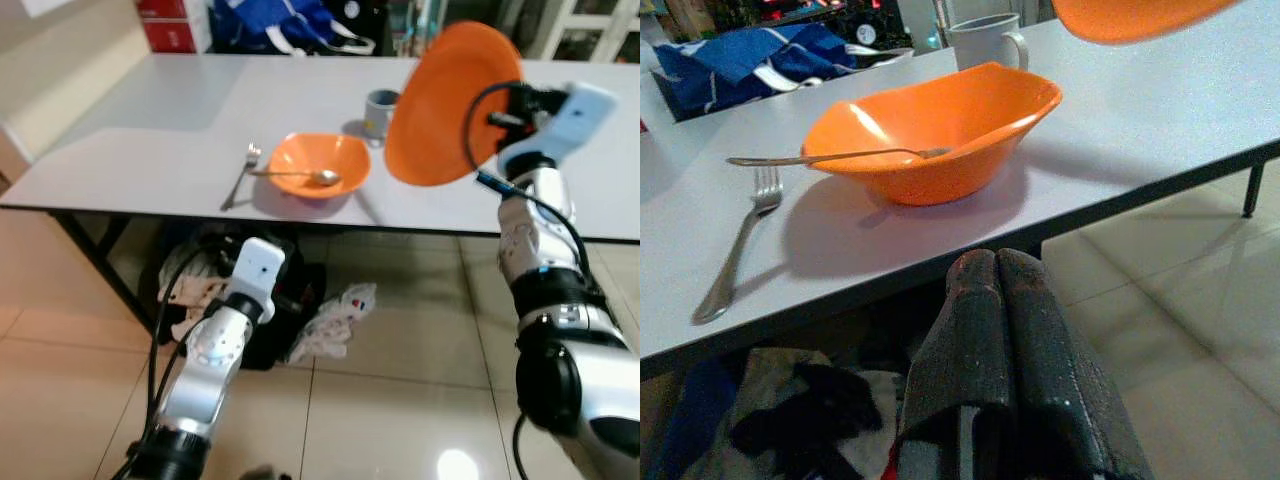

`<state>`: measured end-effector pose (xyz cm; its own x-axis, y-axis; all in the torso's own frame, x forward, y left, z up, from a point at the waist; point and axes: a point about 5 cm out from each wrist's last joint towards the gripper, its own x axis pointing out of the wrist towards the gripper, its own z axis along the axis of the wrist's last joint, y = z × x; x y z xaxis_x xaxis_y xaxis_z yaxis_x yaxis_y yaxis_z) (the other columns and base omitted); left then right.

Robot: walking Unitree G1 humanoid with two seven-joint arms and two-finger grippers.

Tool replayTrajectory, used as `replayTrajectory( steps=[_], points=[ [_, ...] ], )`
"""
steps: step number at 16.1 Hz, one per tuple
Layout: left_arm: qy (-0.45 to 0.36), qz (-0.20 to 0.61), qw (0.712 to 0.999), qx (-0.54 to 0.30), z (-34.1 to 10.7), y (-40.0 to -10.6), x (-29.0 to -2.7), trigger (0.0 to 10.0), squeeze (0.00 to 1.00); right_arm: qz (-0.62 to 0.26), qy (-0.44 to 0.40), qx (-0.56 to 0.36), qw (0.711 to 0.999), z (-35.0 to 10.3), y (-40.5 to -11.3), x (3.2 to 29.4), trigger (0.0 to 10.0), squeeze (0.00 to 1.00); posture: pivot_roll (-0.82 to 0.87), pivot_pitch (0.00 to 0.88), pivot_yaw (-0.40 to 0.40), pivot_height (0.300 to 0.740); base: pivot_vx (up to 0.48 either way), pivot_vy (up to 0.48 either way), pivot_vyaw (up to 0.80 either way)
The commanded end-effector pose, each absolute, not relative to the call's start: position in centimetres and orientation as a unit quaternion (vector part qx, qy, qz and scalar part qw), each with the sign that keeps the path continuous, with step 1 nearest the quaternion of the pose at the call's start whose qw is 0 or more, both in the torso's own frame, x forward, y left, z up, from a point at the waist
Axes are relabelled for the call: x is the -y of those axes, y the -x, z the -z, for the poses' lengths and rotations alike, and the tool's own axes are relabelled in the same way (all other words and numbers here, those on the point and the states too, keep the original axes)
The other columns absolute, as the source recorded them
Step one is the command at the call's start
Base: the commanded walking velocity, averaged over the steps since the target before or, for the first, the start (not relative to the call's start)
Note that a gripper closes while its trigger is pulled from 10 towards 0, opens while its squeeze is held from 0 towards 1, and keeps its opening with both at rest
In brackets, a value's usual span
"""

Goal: Setting the table

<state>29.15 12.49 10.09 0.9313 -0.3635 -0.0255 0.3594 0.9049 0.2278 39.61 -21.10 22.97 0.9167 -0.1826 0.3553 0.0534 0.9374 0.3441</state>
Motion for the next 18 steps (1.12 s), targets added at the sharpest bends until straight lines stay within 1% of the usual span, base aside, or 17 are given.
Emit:
replayTrajectory(
  steps=[1, 2, 3, 4, 7, 11, 14, 16, 18],
  points=[
    [-0.116, 0.185, 0.976, 0.007, -10.3, -29.0, -12.9, 10.0, 0.0, 0.088, -0.209, 0.229, 0.947, -24.7, -39.7, 22.3, 0.0, 0.0, 0.12, 0.0, 0.046, 0.74, 0.0, 0.0, 0.0],
    [-0.117, 0.186, 0.976, 0.006, -10.3, -29.0, -12.9, 10.0, 0.0, 0.094, -0.223, 0.226, 0.944, -24.6, -39.7, 22.5, 0.0, 0.0, 0.12, 0.0, 0.047, 0.74, 0.0, 0.0, 0.0],
    [-0.119, 0.185, 0.976, 0.004, -10.4, -28.8, -13.2, 10.0, 0.0, 0.121, -0.277, 0.205, 0.931, -23.6, -39.8, 23.2, 0.0, 0.0, 0.13, 0.0, 0.048, 0.74, 0.0, 0.0, 0.0],
    [-0.119, 0.184, 0.976, 0.003, -10.5, -28.7, -13.3, 10.0, 0.0, 0.139, -0.307, 0.193, 0.922, -22.8, -39.8, 23.7, 0.0, 0.0, 0.14, 0.0, 0.049, 0.74, 0.0, 0.0, 0.0],
    [-0.119, 0.184, 0.976, -0.002, -10.6, -28.4, -13.6, 10.0, 0.0, 0.18, -0.343, 0.153, 0.909, -20.1, -39.3, 24.6, 0.0, 0.0, 0.15, 0.0, 0.052, 0.74, 0.0, 0.0, 0.0],
    [-0.11, 0.192, 0.975, 0.0, -11.0, -28.3, -13.2, 10.0, 0.0, 0.194, -0.355, 0.108, 0.908, -17.3, -38.9, 24.0, 0.0, 0.0, 0.16, 0.0, 0.053, 0.74, 0.0, 0.0, 0.0],
    [-0.103, 0.201, 0.974, 0.0, -11.4, -28.0, -12.7, 10.0, 0.0, 0.198, -0.363, 0.088, 0.906, -16.1, -38.6, 23.6, 0.0, 0.0, 0.17, 0.0, 0.052, 0.74, 0.264, 0.0, 0.0],
    [-0.101, 0.202, 0.974, -0.002, -11.4, -27.7, -12.7, 10.0, 0.0, 0.197, -0.353, 0.068, 0.912, -15.2, -38.5, 23.2, 0.0, 0.0, 0.18, 0.005, 0.048, 0.74, 0.242, 0.0, 0.0],
    [-0.1, 0.202, 0.974, -0.004, -11.4, -27.5, -12.8, 10.0, 0.0, 0.192, -0.336, 0.06, 0.92, -14.9, -38.4, 22.8, 0.0, 0.0, 0.18, 0.008, 0.047, 0.74, 0.0, 0.0, 0.0]
  ],
)
